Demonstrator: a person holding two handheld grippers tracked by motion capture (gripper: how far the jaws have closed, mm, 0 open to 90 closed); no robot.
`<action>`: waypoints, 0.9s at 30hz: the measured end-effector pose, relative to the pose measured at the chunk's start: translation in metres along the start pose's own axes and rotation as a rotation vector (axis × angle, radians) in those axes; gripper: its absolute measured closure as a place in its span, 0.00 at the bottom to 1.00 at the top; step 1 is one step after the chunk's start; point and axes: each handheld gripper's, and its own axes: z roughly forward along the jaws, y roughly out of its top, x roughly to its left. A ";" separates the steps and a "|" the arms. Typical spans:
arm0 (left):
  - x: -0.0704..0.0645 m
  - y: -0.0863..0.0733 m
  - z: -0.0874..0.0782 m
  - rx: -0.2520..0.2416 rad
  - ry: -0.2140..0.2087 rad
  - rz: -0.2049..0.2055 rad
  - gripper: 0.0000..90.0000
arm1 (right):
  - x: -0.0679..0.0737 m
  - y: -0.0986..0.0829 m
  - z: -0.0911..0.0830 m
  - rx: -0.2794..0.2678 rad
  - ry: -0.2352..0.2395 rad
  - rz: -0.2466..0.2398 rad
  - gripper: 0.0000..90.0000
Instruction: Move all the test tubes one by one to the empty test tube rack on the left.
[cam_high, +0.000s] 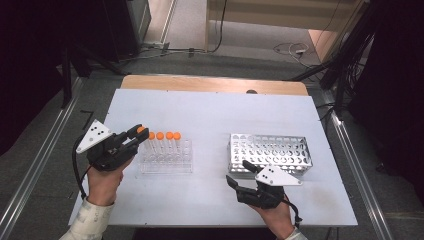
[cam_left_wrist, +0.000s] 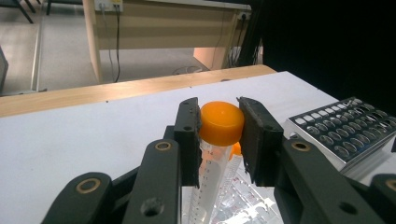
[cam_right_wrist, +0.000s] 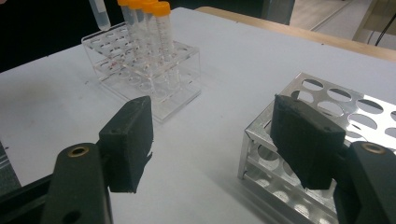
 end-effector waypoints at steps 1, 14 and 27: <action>0.000 0.000 0.000 -0.001 0.001 -0.002 0.77 | 0.000 0.000 0.000 0.000 0.000 0.001 0.32; 0.007 0.000 0.003 -0.008 0.036 -0.009 0.77 | -0.001 0.000 0.001 0.004 -0.002 0.002 0.32; 0.012 0.000 0.006 -0.013 0.061 -0.005 0.77 | -0.001 -0.001 0.002 0.005 -0.004 0.006 0.32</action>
